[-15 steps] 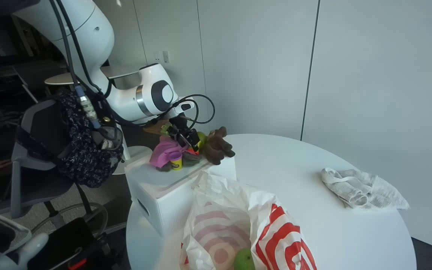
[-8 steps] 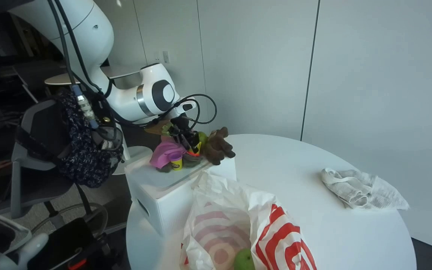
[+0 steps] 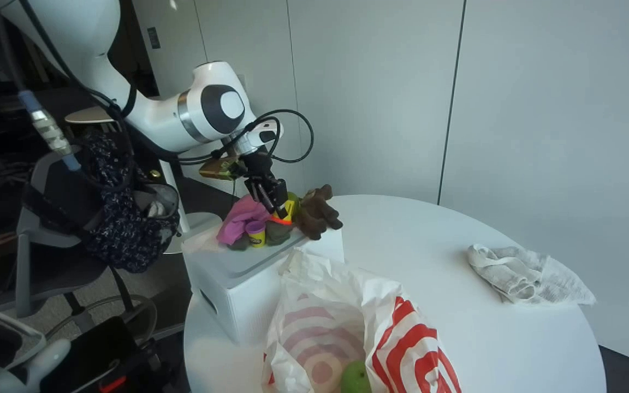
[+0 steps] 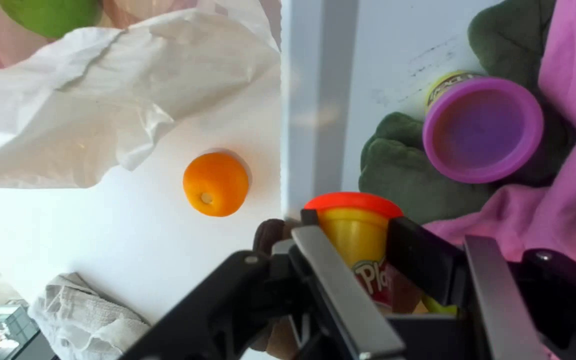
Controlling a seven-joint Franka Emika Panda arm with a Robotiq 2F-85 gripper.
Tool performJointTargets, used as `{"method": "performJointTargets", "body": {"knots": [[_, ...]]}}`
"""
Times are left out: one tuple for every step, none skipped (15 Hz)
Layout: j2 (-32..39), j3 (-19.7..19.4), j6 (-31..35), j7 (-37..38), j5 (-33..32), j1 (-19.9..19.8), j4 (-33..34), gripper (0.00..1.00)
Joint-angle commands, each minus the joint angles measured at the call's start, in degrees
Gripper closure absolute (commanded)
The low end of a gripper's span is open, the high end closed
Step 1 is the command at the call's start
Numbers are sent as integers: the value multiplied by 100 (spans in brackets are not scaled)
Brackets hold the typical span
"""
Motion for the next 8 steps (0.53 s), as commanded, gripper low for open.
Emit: {"method": "performJointTargets", "body": {"knots": [[-1050,177,-1252,312,50,-374,-625,79],[-1216,227,-1602,371,102,-503,-738,80],[-1342,260,-1916,373,207,-636,-889,80],[-1437,293,-2244,412,297,-752,-962,80],[-1412,288,-2395,475,308,-899,-1118,79],[-1382,286,-2584,506,399,-1019,-1194,79],[-1191,240,-2402,624,345,-1170,-1318,78],[-1058,200,-2130,730,293,-1296,-1435,77]]}}
